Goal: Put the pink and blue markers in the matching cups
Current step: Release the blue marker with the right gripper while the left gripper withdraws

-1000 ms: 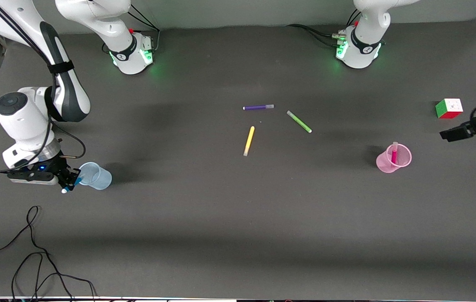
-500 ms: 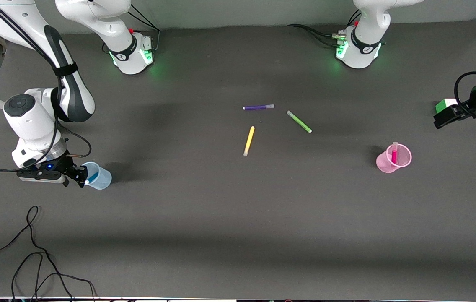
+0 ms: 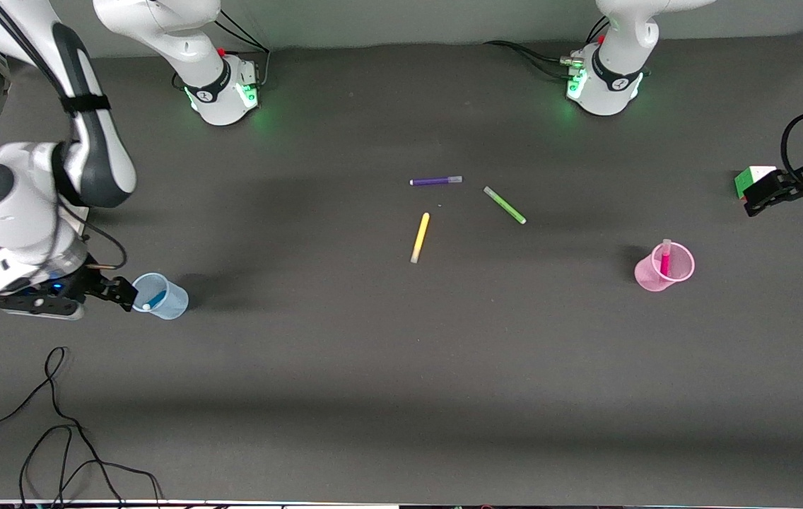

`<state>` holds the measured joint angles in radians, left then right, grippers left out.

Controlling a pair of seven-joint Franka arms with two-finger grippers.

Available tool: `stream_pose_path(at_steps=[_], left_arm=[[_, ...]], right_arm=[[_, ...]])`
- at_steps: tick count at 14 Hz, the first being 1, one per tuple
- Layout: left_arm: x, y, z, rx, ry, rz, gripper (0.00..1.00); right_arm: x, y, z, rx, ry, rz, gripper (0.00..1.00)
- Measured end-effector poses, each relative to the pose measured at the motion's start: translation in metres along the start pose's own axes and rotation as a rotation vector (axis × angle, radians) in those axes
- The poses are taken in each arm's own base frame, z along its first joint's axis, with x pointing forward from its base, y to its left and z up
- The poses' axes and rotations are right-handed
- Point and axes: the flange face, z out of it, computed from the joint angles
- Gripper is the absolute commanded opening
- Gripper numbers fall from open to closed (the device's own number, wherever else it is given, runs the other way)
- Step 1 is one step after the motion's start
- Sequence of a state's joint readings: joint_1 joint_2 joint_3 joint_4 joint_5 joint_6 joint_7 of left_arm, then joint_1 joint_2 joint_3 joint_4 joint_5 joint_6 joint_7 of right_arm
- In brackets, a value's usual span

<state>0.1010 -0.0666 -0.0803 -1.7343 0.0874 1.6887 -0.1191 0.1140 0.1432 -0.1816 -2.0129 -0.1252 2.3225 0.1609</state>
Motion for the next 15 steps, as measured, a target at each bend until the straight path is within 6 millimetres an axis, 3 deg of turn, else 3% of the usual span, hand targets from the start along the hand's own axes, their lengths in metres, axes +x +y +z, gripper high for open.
stream_pose_path(at_steps=[2, 5, 7, 9, 11, 15], left_arm=[[0.002, 0.002, -0.005, -0.001, 0.012, 0.008, 1.00], [0.004, 0.019, -0.015, -0.005, 0.030, 0.041, 1.00], [0.004, 0.031, -0.015, -0.006, 0.026, 0.060, 1.00], [0.006, 0.030, -0.014, -0.006, 0.024, 0.059, 1.00], [0.007, 0.029, -0.012, -0.006, 0.021, 0.057, 1.00], [0.006, 0.024, -0.007, -0.002, -0.011, 0.049, 1.00]], right_arm=[[0.005, 0.000, -0.059, 0.067, -0.076, 0.022, 1.00], [-0.007, 0.010, -0.136, 0.119, -0.108, 0.006, 1.00], [-0.024, 0.015, -0.177, 0.134, -0.104, -0.021, 1.00], [-0.038, 0.006, -0.211, 0.140, -0.079, -0.062, 1.00], [-0.046, -0.007, -0.222, 0.132, -0.081, -0.096, 1.00], [-0.046, -0.017, -0.215, 0.128, -0.102, -0.112, 1.00]])
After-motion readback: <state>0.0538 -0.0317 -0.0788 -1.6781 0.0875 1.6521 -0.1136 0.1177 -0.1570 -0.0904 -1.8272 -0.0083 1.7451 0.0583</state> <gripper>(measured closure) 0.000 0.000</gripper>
